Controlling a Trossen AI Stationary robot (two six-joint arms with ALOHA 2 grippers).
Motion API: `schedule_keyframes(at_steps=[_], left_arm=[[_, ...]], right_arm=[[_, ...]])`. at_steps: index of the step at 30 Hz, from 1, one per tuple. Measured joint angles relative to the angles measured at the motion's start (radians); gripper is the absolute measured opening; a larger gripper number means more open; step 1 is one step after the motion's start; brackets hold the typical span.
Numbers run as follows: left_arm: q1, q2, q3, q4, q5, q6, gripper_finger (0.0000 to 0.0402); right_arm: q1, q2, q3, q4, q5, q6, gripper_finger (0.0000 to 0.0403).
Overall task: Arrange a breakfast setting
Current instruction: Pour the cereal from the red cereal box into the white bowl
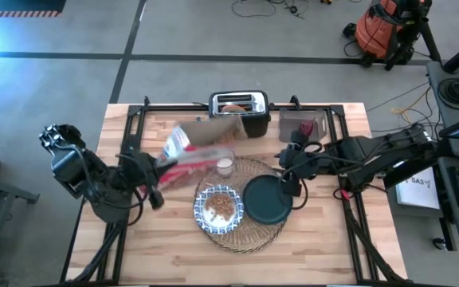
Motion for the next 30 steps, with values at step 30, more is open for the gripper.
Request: schedule_keyframes(at_steps=[30], left_arm=[[0.549, -0.008, -0.312, -0.283, -0.437, -0.525, 0.0000]], right_arm=[[0.000, 0.000, -0.332, 0.019, 0.002, 0.107, 0.0163]])
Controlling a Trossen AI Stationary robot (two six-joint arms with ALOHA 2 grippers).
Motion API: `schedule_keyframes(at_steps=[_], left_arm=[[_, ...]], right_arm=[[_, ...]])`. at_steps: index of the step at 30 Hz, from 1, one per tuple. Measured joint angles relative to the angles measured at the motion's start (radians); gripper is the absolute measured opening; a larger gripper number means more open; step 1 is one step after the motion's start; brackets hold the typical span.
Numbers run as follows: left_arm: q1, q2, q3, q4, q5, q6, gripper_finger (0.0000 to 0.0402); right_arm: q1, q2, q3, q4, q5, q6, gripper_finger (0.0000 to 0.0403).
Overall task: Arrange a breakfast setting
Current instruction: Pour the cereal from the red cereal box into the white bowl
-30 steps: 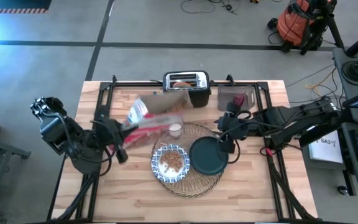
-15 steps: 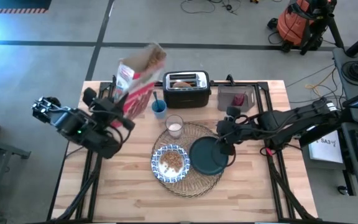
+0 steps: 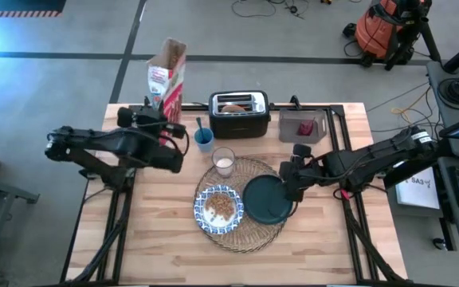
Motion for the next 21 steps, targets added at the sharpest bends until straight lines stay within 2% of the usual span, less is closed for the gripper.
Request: schedule_keyframes(at_steps=[8, 15, 18, 21], left_arm=[[0.155, -0.002, -0.269, 0.009, -0.004, -0.269, 0.0000], [0.245, 0.000, -0.510, 0.045, -0.039, -0.542, 0.0000], [0.292, 0.001, -0.604, 0.104, -0.037, -0.622, 0.0000], [0.336, 0.002, -0.694, 0.211, -0.037, -0.631, 0.0000]], right_arm=[[0.000, 0.000, -0.137, 0.088, -0.001, 0.000, 0.0162], [0.000, 0.000, -0.171, 0.147, -0.001, 0.000, 0.0160], [0.000, 0.000, -0.170, 0.174, -0.001, -0.001, 0.0159], [0.000, 0.000, -0.166, 0.223, 0.000, -0.011, 0.0156]])
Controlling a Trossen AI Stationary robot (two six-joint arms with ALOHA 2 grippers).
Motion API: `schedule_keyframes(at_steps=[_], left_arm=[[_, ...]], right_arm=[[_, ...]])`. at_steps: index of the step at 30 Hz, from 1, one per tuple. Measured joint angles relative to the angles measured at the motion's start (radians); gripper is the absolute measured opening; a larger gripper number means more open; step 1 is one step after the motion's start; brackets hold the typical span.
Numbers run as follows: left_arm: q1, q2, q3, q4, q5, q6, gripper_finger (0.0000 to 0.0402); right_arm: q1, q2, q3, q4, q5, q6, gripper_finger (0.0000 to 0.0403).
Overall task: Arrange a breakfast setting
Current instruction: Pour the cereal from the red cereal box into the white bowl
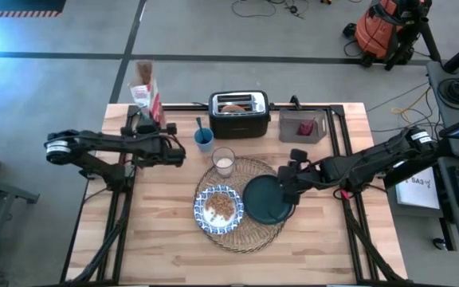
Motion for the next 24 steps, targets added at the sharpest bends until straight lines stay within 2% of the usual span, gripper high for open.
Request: schedule_keyframes(at_steps=[5, 12, 24], left_arm=[[0.055, -0.001, -0.100, 0.147, -0.028, 0.001, 0.0000], [0.146, 0.000, -0.155, 0.169, 0.004, 0.063, 0.0000], [0.147, 0.000, -0.137, 0.168, 0.208, 0.070, 0.0000]], right_arm=[[0.000, 0.000, 0.000, 0.041, 0.000, -0.009, 0.0155], [0.000, 0.000, 0.000, 0.056, -0.001, -0.009, 0.0155], [0.000, 0.000, 0.000, 0.081, -0.001, -0.006, 0.0155]])
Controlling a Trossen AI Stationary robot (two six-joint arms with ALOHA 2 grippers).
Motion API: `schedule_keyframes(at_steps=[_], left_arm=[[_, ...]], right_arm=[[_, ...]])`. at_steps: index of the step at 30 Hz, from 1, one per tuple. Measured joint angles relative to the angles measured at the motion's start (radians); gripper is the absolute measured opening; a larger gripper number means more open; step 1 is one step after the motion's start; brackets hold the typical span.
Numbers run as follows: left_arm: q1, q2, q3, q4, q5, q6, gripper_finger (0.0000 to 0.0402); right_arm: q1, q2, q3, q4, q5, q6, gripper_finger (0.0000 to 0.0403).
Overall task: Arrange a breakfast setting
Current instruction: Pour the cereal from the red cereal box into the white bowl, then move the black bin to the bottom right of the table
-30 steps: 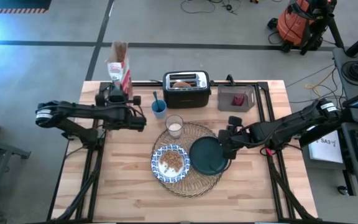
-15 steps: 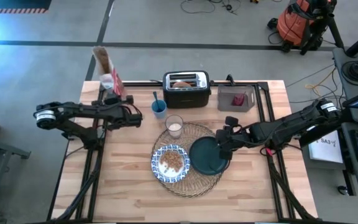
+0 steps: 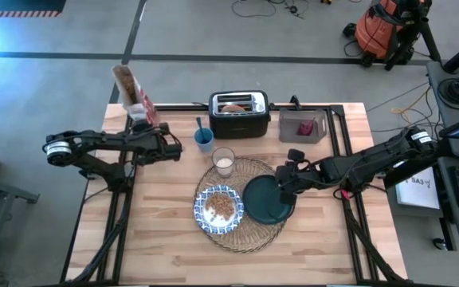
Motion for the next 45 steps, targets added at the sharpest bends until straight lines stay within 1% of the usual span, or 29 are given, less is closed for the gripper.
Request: schedule_keyframes(at_steps=[5, 10, 13, 16, 18, 23, 25, 28, 29, 32, 35, 38, 41, 45], left_arm=[[0.001, 0.000, 0.040, -0.012, 0.087, 0.160, 0.0006], [0.000, 0.000, 0.073, -0.012, 0.182, 0.335, 0.0040], [0.000, 0.000, 0.077, -0.015, 0.219, 0.374, 0.0065], [0.000, 0.000, 0.074, -0.017, 0.285, 0.395, 0.0089], [0.000, 0.000, 0.072, -0.020, 0.355, 0.410, 0.0104], [-0.002, 0.000, 0.076, -0.021, 0.596, 0.482, 0.0133], [-0.009, 0.000, 0.084, -0.020, 0.676, 0.532, 0.0138], [-0.032, 0.000, 0.098, -0.025, 0.768, 0.576, 0.0141], [-0.040, 0.001, 0.100, -0.021, 0.845, 0.582, 0.0141], [-0.056, 0.002, 0.119, -0.013, 0.925, 0.612, 0.0141], [-0.065, 0.002, 0.120, -0.021, 0.936, 0.652, 0.0141], [-0.067, 0.002, 0.116, -0.018, 0.943, 0.640, 0.0141], [-0.086, 0.002, 0.108, -0.001, 0.973, 0.644, 0.0141], [-0.118, 0.002, 0.107, 0.004, 1.013, 0.693, 0.0141]], right_arm=[[0.000, 0.000, 0.000, 0.003, 0.000, 0.001, 0.0155], [0.000, 0.000, 0.000, 0.003, 0.000, 0.001, 0.0155], [0.000, 0.000, 0.000, 0.003, 0.000, 0.001, 0.0155], [0.000, 0.000, 0.000, 0.003, 0.000, 0.001, 0.0155], [0.000, 0.000, 0.000, 0.003, 0.000, 0.001, 0.0155], [0.000, 0.000, 0.000, 0.003, 0.000, 0.001, 0.0155], [0.000, 0.000, 0.000, 0.003, 0.000, 0.001, 0.0155], [0.000, 0.000, 0.000, 0.003, 0.000, 0.001, 0.0155], [0.000, 0.000, 0.000, 0.003, 0.000, 0.001, 0.0155], [0.000, 0.000, 0.000, 0.004, -0.001, 0.002, 0.0155], [0.000, 0.000, 0.000, 0.005, -0.002, 0.002, 0.0155], [0.000, 0.000, 0.000, 0.005, -0.002, 0.002, 0.0155], [0.000, 0.000, 0.000, 0.005, -0.001, 0.002, 0.0155], [0.000, 0.000, 0.000, 0.005, -0.002, 0.002, 0.0155]])
